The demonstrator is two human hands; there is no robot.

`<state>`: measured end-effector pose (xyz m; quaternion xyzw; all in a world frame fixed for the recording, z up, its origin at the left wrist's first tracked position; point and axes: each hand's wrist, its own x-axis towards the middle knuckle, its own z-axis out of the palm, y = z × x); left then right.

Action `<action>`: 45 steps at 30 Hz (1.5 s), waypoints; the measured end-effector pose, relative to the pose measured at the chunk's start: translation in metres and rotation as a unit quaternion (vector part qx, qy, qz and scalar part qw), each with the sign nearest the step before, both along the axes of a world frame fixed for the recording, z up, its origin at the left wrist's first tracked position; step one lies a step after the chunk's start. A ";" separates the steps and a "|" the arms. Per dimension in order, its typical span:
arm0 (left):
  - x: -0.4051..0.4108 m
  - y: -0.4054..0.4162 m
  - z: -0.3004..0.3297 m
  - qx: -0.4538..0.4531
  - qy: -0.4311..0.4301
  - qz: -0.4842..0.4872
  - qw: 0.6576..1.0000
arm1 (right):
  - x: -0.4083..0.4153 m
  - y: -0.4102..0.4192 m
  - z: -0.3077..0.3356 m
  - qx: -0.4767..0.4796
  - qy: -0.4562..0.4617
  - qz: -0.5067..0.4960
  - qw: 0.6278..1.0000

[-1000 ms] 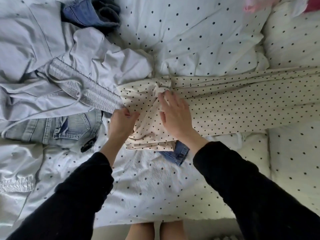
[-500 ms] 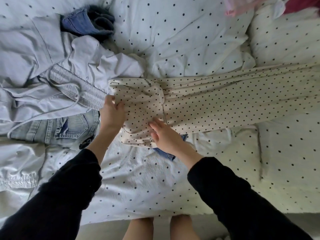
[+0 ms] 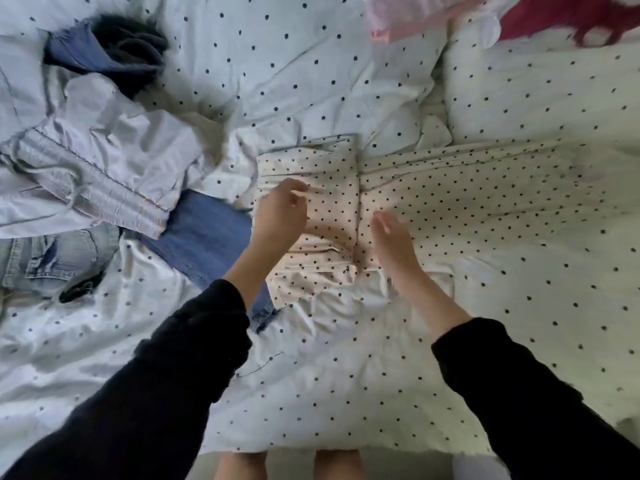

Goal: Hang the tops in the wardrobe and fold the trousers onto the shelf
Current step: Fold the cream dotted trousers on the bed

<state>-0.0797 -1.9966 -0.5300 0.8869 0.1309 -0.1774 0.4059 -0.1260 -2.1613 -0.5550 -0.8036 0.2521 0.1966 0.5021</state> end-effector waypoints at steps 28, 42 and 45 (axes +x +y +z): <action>-0.044 0.051 0.054 0.185 -0.049 0.074 0.979 | -0.009 0.058 0.041 0.186 0.066 0.142 0.970; -0.051 -0.011 -0.031 0.039 0.057 0.066 0.995 | -0.013 -0.040 0.015 0.018 -0.029 0.100 0.994; -0.047 -0.009 -0.031 -0.102 0.131 0.152 0.974 | -0.016 -0.028 0.001 -0.023 -0.060 0.188 0.980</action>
